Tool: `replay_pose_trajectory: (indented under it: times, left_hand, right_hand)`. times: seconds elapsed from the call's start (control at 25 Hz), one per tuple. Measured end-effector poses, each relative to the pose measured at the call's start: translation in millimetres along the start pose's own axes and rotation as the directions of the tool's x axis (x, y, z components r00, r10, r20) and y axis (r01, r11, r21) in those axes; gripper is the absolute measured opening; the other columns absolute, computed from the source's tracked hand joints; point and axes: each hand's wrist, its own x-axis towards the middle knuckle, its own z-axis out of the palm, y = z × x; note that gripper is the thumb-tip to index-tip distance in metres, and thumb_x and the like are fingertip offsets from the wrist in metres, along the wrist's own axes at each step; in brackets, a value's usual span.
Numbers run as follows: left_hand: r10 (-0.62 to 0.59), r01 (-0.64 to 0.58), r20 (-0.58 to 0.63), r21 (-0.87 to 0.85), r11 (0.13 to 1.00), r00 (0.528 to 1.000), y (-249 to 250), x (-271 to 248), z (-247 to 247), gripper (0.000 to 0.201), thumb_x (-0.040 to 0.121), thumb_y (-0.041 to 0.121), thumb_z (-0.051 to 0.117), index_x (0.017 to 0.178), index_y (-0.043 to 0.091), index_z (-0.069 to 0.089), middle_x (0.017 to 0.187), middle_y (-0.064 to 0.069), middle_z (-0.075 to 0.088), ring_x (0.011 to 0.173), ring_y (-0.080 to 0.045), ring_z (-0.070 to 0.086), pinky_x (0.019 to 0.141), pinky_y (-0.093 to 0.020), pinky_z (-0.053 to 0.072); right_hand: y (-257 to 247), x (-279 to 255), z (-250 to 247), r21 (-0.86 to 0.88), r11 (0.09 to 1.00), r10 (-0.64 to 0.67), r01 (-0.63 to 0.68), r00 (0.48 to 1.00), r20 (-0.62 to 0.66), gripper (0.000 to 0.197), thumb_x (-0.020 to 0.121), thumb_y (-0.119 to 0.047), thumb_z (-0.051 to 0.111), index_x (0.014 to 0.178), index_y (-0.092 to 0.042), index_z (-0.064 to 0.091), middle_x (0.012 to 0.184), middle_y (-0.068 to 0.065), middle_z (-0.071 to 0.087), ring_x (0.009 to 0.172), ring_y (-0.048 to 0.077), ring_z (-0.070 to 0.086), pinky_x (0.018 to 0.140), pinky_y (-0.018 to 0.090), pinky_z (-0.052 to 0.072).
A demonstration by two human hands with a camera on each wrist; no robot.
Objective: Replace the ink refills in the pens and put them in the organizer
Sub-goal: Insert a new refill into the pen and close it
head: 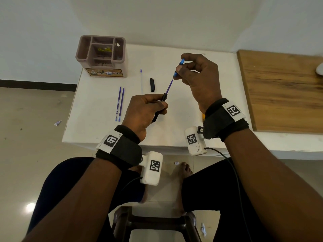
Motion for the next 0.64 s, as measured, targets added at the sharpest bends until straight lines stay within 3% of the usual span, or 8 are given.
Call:
replay_pose_trajectory:
  times: [0.24,0.44,0.64]
  left_hand:
    - [0.007,-0.007,-0.009,-0.016,1.0,1.0,0.7,0.2,0.1,0.027,0.098,0.015,0.069,0.125,0.015,0.074,0.11,-0.007,0.078,0.099,-0.019,0.076,0.078,-0.027,0.05]
    - [0.024,-0.024,-0.031,-0.022,0.999,0.999,4.5,2.6,-2.9,0.026,0.098,0.015,0.069,0.124,0.019,0.074,0.108,-0.006,0.079,0.096,-0.018,0.077,0.078,-0.028,0.051]
    - [0.072,-0.073,-0.046,-0.019,0.997,0.996,5.6,3.5,-7.0,0.029,0.098,0.009,0.069,0.127,0.011,0.073,0.11,-0.009,0.077,0.085,-0.014,0.074,0.055,-0.005,0.05]
  right_hand:
    - [3.8,-1.5,4.7,-0.077,0.997,0.008,-0.002,0.997,0.071,0.029,0.094,-0.013,0.073,0.123,-0.013,0.07,0.091,0.004,0.08,0.078,0.014,0.08,0.079,0.025,0.059]
    - [5.8,-6.2,13.0,-0.188,0.981,-0.007,0.038,0.987,0.161,0.027,0.091,-0.016,0.075,0.118,-0.016,0.072,0.09,-0.001,0.08,0.077,0.013,0.079,0.079,0.031,0.06]
    - [4.0,-7.1,12.8,-0.183,0.983,0.02,0.014,0.983,0.181,0.02,0.093,-0.019,0.073,0.113,-0.016,0.074,0.09,0.002,0.08,0.079,0.016,0.078,0.075,0.036,0.062]
